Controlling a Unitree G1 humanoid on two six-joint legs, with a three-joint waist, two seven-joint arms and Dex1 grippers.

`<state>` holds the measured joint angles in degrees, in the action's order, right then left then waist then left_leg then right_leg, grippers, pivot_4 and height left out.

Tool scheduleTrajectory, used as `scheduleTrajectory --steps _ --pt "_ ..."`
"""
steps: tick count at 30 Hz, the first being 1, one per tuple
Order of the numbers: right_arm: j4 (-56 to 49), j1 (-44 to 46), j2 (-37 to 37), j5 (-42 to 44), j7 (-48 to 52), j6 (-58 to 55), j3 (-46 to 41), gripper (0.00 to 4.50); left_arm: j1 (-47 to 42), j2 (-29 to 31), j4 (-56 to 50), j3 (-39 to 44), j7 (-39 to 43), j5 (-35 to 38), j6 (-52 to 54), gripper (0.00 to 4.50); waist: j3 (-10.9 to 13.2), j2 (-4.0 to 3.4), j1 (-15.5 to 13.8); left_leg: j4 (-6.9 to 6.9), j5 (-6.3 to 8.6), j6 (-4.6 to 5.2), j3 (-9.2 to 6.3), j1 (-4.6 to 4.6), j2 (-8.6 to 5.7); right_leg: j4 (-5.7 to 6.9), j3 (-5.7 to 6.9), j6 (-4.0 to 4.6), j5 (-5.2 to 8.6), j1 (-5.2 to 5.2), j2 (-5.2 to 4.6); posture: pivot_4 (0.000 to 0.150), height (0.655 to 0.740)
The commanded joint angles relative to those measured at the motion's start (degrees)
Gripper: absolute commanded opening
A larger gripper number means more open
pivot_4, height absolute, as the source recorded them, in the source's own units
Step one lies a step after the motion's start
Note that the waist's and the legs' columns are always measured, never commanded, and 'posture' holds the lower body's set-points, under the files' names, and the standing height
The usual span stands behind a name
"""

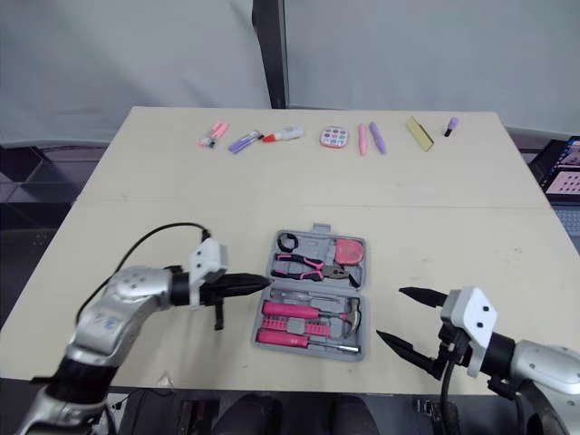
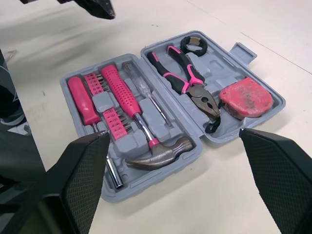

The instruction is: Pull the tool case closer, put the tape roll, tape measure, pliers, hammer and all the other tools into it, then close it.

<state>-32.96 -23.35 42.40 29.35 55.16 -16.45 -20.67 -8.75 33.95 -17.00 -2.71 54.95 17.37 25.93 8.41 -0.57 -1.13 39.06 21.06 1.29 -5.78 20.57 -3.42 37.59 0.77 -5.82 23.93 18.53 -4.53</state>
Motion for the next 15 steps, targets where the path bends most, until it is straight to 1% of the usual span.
scheduleTrajectory --steps 1,4,6,7,11,15 --pt "0.11 -0.79 -0.92 -0.82 -0.79 0.98 0.67 4.5 8.4 2.47 -5.4 6.54 -0.54 2.65 -1.28 0.05 0.01 0.0 -0.08 0.0 0.0 0.0 0.0 0.01 0.0 -0.04 -0.03 0.0 0.0 -0.01 -0.01 0.15 0.7134" --pt "-0.46 -2.8 -2.04 -2.02 -1.25 1.49 2.09 4.5 17.04 3.21 -6.53 10.6 -1.2 2.31 -5.07 0.05 0.02 -0.01 -0.23 -0.01 0.0 -0.01 0.0 0.02 0.01 -0.22 -0.08 0.0 0.0 -0.06 -0.01 0.15 0.7134" --pt "-0.4 -4.59 -3.03 -3.41 -1.58 2.55 3.28 4.5 22.21 2.44 -6.77 12.98 -2.32 1.91 -7.82 0.05 0.03 -0.01 -0.44 0.0 0.01 -0.01 -0.05 0.04 0.01 -0.3 -0.09 0.01 0.0 -0.09 -0.02 0.15 0.7134" --pt "-0.29 -5.32 -3.73 -4.13 -1.99 3.12 3.87 4.5 24.25 1.6 -6.9 13.82 -3.89 1.12 -9.12 0.05 0.03 -0.01 -0.49 0.01 0.01 -0.02 -0.05 0.04 -0.01 -0.55 -0.09 0.0 0.0 -0.11 -0.04 0.15 0.7134" --pt "-0.49 -6.52 -7.09 -6.3 -5.35 4.02 6.0 4.5 28.7 -3.55 -9.02 14.73 -11.64 -0.19 -10.25 0.05 0.03 -0.01 -0.38 0.0 0.01 -0.02 -0.04 0.05 -0.01 -0.74 -0.11 0.01 0.0 -0.18 -0.04 0.15 0.7134" --pt "-1.04 -8.52 -9.82 -8.08 -7.94 4.8 7.55 4.5 32.03 -7.53 -12.36 13.34 -16.68 -0.74 -9.31 0.05 0.03 -0.01 -0.24 -0.01 0.03 -0.04 -0.02 0.05 0.01 -0.72 -0.12 0.01 0.0 -0.17 -0.02 0.15 0.7134"
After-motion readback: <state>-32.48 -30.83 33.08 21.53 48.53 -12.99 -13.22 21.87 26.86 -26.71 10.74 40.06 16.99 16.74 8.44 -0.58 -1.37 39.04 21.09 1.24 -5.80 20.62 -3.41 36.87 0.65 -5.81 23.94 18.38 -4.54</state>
